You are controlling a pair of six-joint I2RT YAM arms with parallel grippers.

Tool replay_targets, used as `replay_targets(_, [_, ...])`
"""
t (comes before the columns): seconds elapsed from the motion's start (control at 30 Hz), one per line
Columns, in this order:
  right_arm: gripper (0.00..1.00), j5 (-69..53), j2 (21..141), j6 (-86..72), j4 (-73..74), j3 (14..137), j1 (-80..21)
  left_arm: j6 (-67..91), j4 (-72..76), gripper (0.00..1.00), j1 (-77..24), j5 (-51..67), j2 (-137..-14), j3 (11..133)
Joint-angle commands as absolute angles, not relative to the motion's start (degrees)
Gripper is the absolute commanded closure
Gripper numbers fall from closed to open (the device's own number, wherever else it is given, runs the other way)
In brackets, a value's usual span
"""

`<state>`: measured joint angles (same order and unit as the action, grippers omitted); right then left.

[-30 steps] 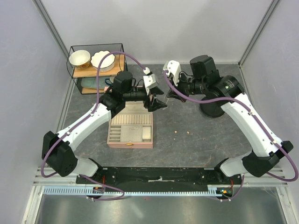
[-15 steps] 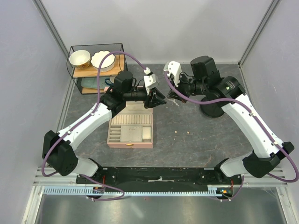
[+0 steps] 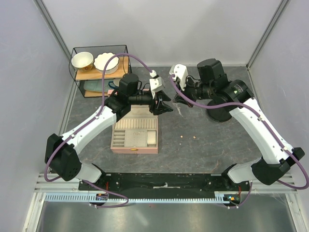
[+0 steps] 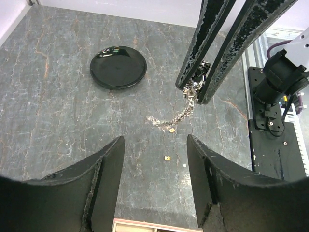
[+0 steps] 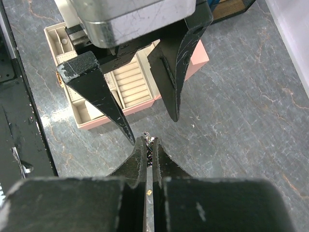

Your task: Organize the mixed jewelry

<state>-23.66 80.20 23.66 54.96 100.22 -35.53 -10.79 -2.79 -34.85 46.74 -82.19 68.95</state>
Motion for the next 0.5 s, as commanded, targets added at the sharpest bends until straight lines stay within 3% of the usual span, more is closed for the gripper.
replay_targets(0.0, [1.0, -24.0, 78.3, 23.7, 54.0, 100.1, -35.9, -11.1, -0.4, 0.38, -35.2, 49.2, -81.6, 70.4])
replay_targets(0.47, [1.0, -24.2, 78.3, 23.6, 53.9, 100.1, -35.9, -10.7, -0.3, 0.37, -35.5, 47.4, -82.2, 70.8])
